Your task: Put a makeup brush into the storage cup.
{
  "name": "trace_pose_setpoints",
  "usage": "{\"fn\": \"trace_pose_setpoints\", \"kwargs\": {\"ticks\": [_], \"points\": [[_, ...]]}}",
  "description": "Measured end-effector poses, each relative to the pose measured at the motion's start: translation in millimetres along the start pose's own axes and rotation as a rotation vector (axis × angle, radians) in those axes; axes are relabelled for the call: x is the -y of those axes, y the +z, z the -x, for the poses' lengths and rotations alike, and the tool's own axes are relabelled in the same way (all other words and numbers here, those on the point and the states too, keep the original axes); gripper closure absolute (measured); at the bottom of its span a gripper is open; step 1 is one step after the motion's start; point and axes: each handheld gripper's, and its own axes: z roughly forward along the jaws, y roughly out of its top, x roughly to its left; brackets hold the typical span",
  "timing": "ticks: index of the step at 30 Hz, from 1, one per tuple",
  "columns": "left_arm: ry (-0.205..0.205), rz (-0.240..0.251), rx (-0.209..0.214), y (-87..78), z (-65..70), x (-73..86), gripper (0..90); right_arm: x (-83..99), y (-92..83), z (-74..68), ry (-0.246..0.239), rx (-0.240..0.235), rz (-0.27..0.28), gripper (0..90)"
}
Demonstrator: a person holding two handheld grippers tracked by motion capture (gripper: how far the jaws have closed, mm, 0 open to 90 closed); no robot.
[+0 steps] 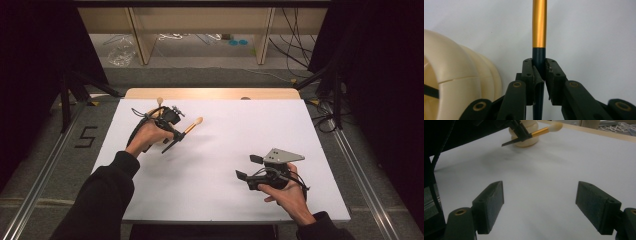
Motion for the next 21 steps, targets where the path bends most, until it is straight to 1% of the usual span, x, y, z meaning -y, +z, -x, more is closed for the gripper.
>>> {"fn": "trace_pose_setpoints", "kwargs": {"ticks": [4, 7, 8, 9, 10, 11, 12, 14, 16, 20, 21], "points": [[-0.010, 0.052, -0.004, -10.7, -2.9, 2.8, 78.4, 0.1, 0.3, -0.1, 0.000, 0.001, 0.002, 23.7], [-0.014, 0.080, -0.007, -17.2, -4.6, 4.7, 78.3, 0.1, 0.3, -0.1, 0.000, 0.001, 0.003, 23.7], [-0.016, 0.099, -0.009, -21.1, -6.1, 5.9, 78.4, 0.1, 0.1, -0.9, 0.015, -0.009, -0.007, 23.7], [-0.038, 0.121, -0.009, -21.7, -5.5, 6.7, 78.3, 0.1, 0.3, -0.2, 0.001, 0.002, 0.003, 23.7], [-0.046, 0.129, 0.000, -23.4, -5.5, 7.8, 78.4, 0.1, 0.3, -0.1, 0.001, 0.001, 0.002, 23.7], [-0.043, 0.132, -0.002, -25.2, -6.0, 8.5, 78.3, 0.1, 0.4, -0.1, 0.001, 0.001, 0.002, 23.7], [-0.051, 0.152, -0.007, -26.7, -5.8, 9.9, 78.4, 0.1, 0.3, -0.1, 0.001, 0.001, 0.001, 23.7], [-0.050, 0.158, -0.001, -29.3, -6.3, 11.9, 78.3, 0.0, 0.3, -0.2, 0.001, -0.003, 0.000, 23.6], [-0.065, 0.180, 0.001, -29.9, -5.2, 13.9, 78.3, 0.0, 0.4, -0.2, 0.001, -0.004, 0.000, 23.7], [-0.062, 0.195, -0.003, -33.7, -5.0, 17.0, 78.3, 0.1, 0.4, 0.1, 0.003, -0.004, -0.001, 23.7], [-0.075, 0.209, -0.004, -33.7, -4.6, 18.0, 78.4, 0.1, 0.4, 0.1, 0.003, -0.004, 0.000, 23.7]]}}
